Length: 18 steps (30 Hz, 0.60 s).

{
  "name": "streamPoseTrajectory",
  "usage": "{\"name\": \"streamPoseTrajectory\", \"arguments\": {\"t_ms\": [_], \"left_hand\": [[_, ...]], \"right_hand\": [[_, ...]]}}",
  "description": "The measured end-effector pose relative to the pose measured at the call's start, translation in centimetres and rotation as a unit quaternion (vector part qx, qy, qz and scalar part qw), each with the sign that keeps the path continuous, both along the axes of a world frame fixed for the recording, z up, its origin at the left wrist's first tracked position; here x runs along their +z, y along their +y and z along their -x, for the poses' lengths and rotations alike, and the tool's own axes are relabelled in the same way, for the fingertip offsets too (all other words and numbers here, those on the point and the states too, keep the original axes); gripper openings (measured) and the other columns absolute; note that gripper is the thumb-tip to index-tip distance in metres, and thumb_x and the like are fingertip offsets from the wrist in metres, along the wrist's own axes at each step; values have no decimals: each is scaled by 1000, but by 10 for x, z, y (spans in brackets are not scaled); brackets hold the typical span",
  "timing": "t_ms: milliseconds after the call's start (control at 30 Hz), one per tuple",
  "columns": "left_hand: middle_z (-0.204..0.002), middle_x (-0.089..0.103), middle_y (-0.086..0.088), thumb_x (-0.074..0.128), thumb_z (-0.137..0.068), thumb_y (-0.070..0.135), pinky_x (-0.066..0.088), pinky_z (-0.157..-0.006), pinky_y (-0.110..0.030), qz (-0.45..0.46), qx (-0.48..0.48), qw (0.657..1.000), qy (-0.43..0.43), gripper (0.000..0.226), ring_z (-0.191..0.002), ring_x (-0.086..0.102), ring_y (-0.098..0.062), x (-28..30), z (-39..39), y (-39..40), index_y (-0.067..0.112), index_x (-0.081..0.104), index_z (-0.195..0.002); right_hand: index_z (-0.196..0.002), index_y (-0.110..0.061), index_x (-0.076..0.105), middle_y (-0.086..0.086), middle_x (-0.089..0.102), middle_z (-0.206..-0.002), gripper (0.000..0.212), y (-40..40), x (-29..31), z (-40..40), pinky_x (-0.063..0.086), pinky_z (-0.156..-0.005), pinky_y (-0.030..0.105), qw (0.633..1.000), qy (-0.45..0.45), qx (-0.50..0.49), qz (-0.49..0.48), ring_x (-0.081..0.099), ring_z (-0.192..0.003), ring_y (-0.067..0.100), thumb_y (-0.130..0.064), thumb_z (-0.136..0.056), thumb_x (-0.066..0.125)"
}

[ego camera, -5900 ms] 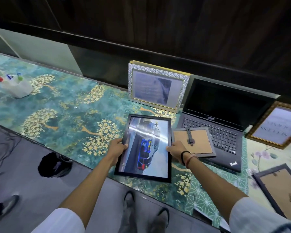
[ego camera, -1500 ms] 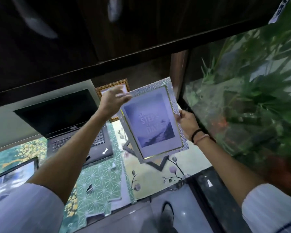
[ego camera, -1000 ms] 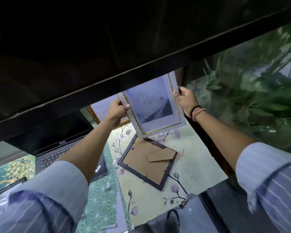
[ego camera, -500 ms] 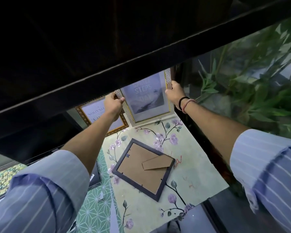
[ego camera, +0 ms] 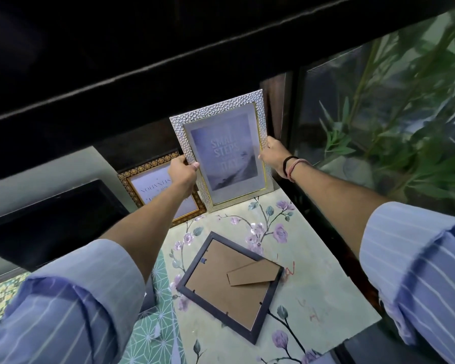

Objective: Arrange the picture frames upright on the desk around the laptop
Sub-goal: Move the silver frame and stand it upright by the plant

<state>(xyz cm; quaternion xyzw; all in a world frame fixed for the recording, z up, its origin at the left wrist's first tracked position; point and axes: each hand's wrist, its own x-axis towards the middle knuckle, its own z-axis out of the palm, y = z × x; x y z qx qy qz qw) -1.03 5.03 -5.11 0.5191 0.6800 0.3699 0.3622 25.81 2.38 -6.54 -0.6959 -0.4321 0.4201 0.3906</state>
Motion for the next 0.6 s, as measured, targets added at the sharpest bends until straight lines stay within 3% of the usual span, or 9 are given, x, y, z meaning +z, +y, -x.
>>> {"name": "streamPoseTrajectory", "arguments": {"t_ms": [167, 233, 333, 400, 467, 600], "left_hand": [[-95, 71, -16, 79, -88, 21, 47, -65, -33, -19, 5, 994, 110, 26, -76, 55, -19, 0, 0, 13, -3, 68, -91], [-98, 71, -12, 81, -86, 22, 53, -68, -34, -14, 7, 990, 143, 27, -83, 63, -19, 3, 0, 16, -1, 68, -93], [-93, 69, -11, 80, -87, 22, 50, -65, -33, -19, 0, 981, 194, 28, -83, 61, -19, 11, -4, 11, -2, 70, -94], [-95, 69, -13, 79, -88, 19, 51, -66, -34, -15, 6, 976, 219, 26, -86, 63, -21, 14, -6, 5, -3, 69, -95], [-99, 71, -16, 73, -91, 8, 53, -68, -35, -18, 22, 969, 244, 13, -92, 68, -26, 17, -9, 2, -4, 70, -96], [-105, 71, -19, 57, -94, -7, 58, -72, -38, -16, 60, 966, 252, 15, -95, 70, -32, 17, -10, -1, -6, 70, -101]], "right_hand": [[-148, -11, 38, 10, 49, -146, 72, -9, 14, 10, 35, -117, 46, 1000, 20, -4, -16, 46, -135, 28, -8, -77, 52], [-143, -8, 43, 9, 54, -139, 64, -9, 13, 10, 37, -115, 44, 999, 26, -5, -23, 50, -130, 27, -4, -80, 52], [-136, -8, 47, 9, 57, -133, 58, -18, 21, 15, 43, -109, 40, 1000, 11, -2, -23, 53, -123, 28, 2, -79, 54], [-149, -5, 31, 6, 46, -139, 72, -19, 23, 18, 37, -109, 37, 1000, 11, 3, -2, 46, -128, 25, 6, -83, 57], [-156, -5, 13, 15, 36, -151, 87, -17, 27, 22, 33, -112, 37, 1000, 13, 6, 25, 38, -138, 29, 6, -83, 60], [-158, -12, 14, 8, 37, -153, 99, -6, 30, 23, 42, -111, 43, 999, 38, 17, 20, 44, -133, 26, 0, -69, 56]]}}
